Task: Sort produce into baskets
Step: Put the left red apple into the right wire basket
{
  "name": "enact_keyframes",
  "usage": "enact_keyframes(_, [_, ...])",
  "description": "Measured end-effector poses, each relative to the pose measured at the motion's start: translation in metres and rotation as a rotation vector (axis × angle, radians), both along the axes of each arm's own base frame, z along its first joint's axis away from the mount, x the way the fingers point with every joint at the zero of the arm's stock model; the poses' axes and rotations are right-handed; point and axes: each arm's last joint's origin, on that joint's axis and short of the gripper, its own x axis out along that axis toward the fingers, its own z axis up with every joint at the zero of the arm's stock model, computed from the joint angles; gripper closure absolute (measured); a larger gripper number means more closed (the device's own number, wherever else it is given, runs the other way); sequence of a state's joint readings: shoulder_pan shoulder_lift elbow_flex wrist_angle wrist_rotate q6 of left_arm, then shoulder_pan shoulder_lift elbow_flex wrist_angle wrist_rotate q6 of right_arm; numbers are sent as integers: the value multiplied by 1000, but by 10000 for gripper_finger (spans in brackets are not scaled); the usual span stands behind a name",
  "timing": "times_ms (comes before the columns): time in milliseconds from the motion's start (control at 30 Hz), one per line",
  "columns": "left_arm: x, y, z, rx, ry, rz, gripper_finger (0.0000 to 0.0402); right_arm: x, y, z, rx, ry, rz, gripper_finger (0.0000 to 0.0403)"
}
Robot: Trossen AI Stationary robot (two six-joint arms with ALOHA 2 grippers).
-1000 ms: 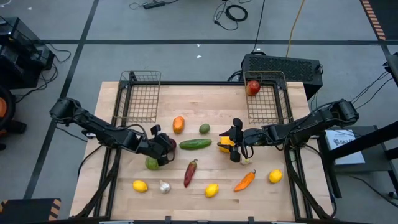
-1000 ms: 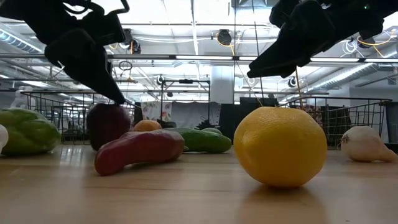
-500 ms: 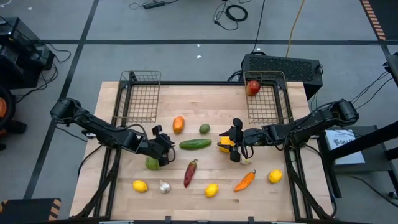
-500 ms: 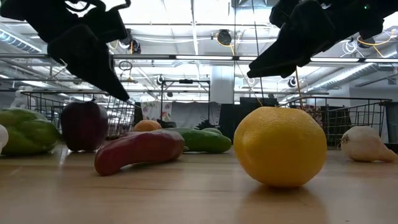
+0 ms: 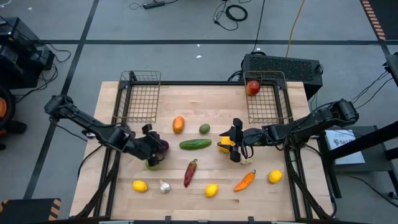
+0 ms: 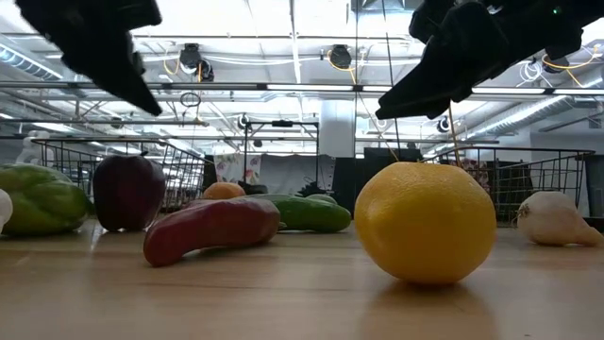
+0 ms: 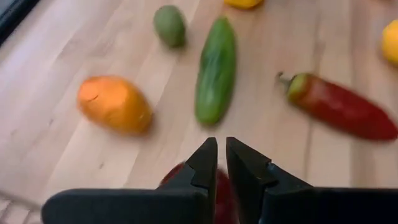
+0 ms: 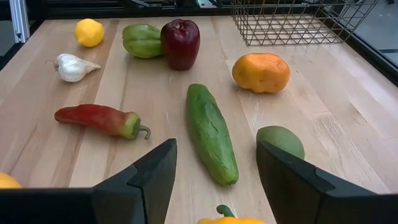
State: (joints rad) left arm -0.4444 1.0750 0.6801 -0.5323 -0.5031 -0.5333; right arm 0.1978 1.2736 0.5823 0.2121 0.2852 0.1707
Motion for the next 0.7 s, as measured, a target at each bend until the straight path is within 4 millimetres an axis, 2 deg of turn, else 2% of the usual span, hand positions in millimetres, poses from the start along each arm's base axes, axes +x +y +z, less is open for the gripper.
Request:
enact_keyframes(133, [-7,1,-11,31,16,-8,341,0,0,0,-2,0,0,190])
enact_keyframes(433, [-10,3,-31,72,9,-15,248,0,0,0,0,0,1,190])
enact_keyframes(700, [-12,4,-32,83,25,-11,256,0,0,0,0,-1,1,190])
